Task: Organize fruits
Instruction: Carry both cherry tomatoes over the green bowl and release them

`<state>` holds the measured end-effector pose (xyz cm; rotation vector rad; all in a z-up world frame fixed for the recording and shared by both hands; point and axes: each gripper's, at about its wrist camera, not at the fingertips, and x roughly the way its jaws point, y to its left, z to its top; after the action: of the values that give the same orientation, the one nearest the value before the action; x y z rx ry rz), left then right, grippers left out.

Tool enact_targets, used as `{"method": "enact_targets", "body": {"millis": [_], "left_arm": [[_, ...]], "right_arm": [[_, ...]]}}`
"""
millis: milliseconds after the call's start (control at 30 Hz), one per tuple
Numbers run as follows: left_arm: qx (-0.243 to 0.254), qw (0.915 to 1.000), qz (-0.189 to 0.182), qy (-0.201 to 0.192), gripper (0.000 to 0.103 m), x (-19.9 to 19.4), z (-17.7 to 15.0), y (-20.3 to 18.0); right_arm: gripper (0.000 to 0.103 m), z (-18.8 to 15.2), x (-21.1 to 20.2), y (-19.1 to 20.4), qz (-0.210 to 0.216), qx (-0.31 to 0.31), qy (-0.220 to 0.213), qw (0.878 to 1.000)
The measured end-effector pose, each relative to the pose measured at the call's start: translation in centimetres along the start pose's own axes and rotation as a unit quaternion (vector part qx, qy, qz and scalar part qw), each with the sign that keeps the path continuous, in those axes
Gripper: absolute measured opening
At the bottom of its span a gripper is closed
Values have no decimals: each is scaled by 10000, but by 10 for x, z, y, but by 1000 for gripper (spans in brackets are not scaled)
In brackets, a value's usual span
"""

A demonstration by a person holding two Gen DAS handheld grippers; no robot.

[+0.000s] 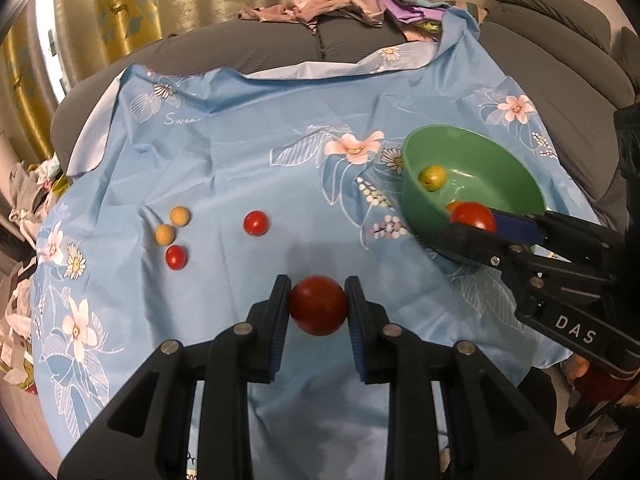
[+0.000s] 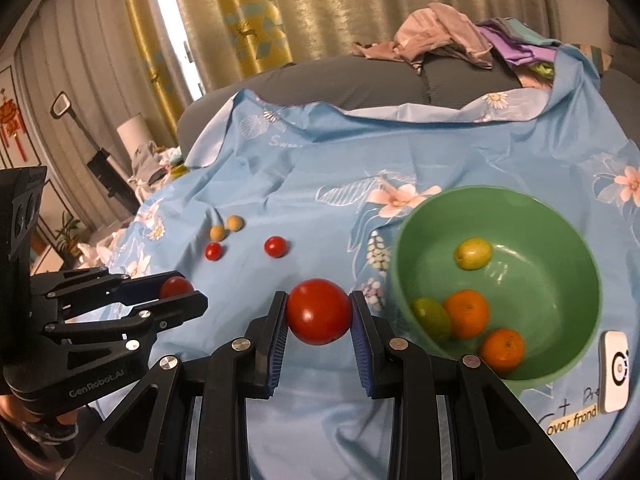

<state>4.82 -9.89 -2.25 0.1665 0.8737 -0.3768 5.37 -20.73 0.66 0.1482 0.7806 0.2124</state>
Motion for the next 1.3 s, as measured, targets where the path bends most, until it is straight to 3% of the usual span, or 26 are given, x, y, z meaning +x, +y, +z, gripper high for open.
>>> {"method": "enact_targets", "body": {"millis": [733,1133,1300], "left_arm": [[553,9972,-492,-130,27,25,46,-53],[997,9891,-1079,-41,28,58,66,-92],[1114,9877,-1085,138,28,74,66,-102]], "right_arm": [[32,4,-17,-57,-516,482,-216,9973],[32,-5,-15,-92,-877,769,-134,9931],[32,-10,-13,-104,-977,868,-66,9914]]}}
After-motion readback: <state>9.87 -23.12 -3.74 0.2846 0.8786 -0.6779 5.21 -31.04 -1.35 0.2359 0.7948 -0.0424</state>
